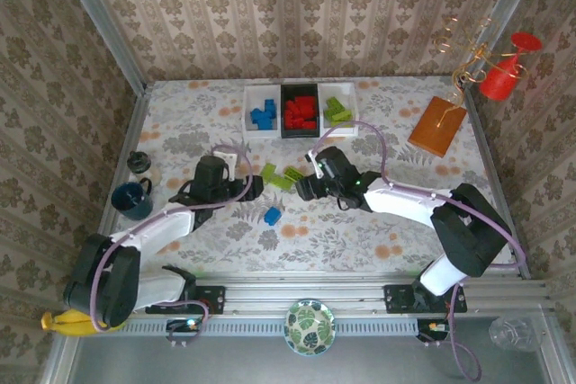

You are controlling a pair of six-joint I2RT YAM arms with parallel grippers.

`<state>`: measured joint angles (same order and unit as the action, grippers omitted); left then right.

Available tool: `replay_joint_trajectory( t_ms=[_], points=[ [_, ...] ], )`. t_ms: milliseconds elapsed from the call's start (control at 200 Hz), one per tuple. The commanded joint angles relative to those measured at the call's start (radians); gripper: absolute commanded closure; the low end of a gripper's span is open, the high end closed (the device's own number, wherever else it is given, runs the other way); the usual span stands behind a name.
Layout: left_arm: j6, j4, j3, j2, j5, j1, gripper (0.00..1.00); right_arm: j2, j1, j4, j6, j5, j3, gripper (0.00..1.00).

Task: Sort the legos into containers by color
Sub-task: Pick up the lego from the middle-left of the table.

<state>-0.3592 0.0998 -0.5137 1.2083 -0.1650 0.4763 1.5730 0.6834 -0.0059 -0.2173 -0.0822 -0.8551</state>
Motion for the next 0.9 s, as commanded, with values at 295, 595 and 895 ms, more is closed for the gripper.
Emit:
replay_joint_trajectory(
  t_ms=[295, 595, 895],
  points=[
    [0.138, -0.149, 0.010, 0.014, 0.052, 0.272, 0.17, -0.177, -0.141, 0.057, -0.061, -0.074, 0.103, 0.14],
    [0.209, -0.170, -0.098, 0.252, 0.123, 0.330, 0.42, -0.298, -0.209, 0.047, -0.099, -0.050, 0.187, 0.14],
    [0.148, -0.086, -0.133, 0.188, 0.169, 0.335, 0.72, -0.365, -0.228, 0.062, -0.101, -0.054, 0.233, 0.13]
  ],
)
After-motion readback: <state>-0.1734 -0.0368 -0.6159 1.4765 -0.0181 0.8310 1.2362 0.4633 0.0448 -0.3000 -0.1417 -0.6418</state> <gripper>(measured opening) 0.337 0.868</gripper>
